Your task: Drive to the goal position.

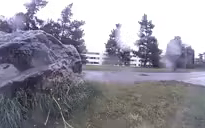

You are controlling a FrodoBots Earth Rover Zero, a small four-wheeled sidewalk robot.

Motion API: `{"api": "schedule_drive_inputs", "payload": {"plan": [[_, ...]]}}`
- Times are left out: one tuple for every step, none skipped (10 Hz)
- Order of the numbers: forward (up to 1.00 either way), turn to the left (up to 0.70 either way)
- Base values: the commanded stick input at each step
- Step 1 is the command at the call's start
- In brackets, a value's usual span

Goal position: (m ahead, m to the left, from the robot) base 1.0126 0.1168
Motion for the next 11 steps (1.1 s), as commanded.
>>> {"api": "schedule_drive_inputs", "payload": {"plan": [[0.00, -0.45], [0.00, -0.45], [0.00, -0.45], [0.00, -0.45], [0.00, -0.45], [0.00, -0.45], [0.00, -0.45], [0.00, -0.45], [0.00, -0.45], [0.00, -0.45], [0.00, -0.45]]}}
